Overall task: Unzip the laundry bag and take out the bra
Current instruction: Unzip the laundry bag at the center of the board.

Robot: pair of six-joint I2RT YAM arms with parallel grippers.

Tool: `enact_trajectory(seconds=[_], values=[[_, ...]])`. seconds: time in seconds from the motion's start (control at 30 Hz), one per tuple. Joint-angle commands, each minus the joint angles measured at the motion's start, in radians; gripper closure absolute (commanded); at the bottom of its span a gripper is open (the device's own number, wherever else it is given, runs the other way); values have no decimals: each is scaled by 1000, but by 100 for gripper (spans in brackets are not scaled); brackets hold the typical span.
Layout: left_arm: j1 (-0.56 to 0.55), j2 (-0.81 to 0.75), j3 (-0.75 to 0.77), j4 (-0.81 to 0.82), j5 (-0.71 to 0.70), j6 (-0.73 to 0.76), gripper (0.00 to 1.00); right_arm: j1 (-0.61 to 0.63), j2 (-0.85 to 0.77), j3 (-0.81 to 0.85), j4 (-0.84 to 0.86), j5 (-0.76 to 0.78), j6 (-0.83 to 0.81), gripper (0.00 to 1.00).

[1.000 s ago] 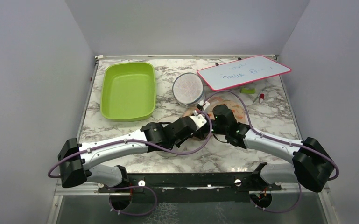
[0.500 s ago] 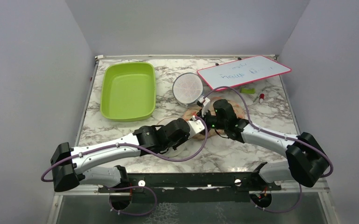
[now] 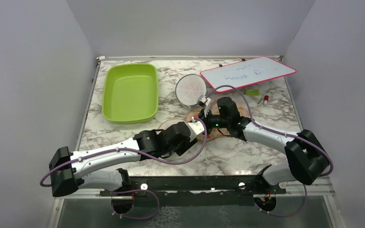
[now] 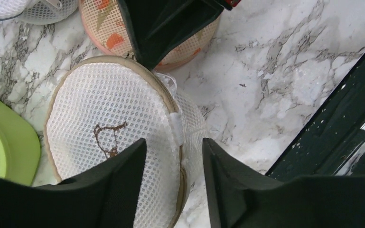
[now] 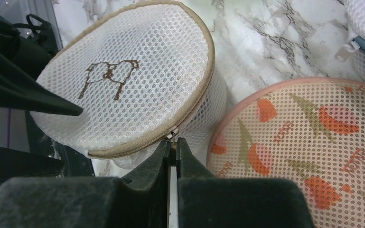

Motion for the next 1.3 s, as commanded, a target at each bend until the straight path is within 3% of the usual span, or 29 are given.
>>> enact_trajectory(seconds=[0.0, 0.23, 0.33, 0.73, 0.97, 1.27], values=[[20, 0, 27, 64, 10, -143, 57, -4, -54, -5, -13, -80, -5, 99], [39, 67, 81, 54, -21, -259, 55, -4, -118, -24, -27, -133, -1, 99], [59, 79, 90, 54, -33, -279, 66, -4, -138, -27, -48, -127, -12, 99], [104, 116, 118, 24, 12, -226, 77, -4, -167, -56, -35, -92, -23, 99], [105, 110, 114, 18, 53, -141, 100, -4, -160, -82, 54, 28, 38, 99], [105, 45, 85, 39, 147, -20, 100, 1, -138, -74, 117, 227, 34, 99]])
